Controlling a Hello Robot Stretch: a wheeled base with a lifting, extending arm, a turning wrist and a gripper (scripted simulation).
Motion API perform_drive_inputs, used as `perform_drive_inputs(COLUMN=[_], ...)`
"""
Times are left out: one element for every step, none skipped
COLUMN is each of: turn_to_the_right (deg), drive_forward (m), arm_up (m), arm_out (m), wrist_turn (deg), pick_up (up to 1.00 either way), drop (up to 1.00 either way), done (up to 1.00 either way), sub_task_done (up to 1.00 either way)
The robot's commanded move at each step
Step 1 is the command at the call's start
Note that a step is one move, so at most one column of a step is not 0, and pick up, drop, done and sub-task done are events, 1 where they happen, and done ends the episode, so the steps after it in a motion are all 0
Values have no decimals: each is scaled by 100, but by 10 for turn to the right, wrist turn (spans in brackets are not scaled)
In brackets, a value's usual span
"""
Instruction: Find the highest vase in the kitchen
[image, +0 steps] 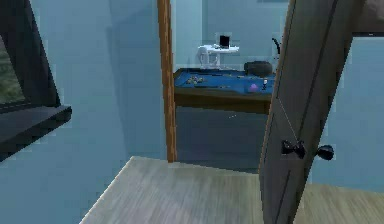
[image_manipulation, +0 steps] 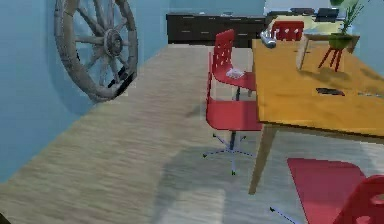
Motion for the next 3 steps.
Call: perform_drive_inputs(turn_to_the_right=[0, 120, 0], drive_forward=[60, 0, 100], arm_up=[0, 0, 0], arm_out=[0, 0, 0], wrist_turn=[0, 0, 0], pick_up=[0, 0, 0], drop=[0, 0, 0], done=[0, 0, 0], sub_task_done=[0, 0, 0])
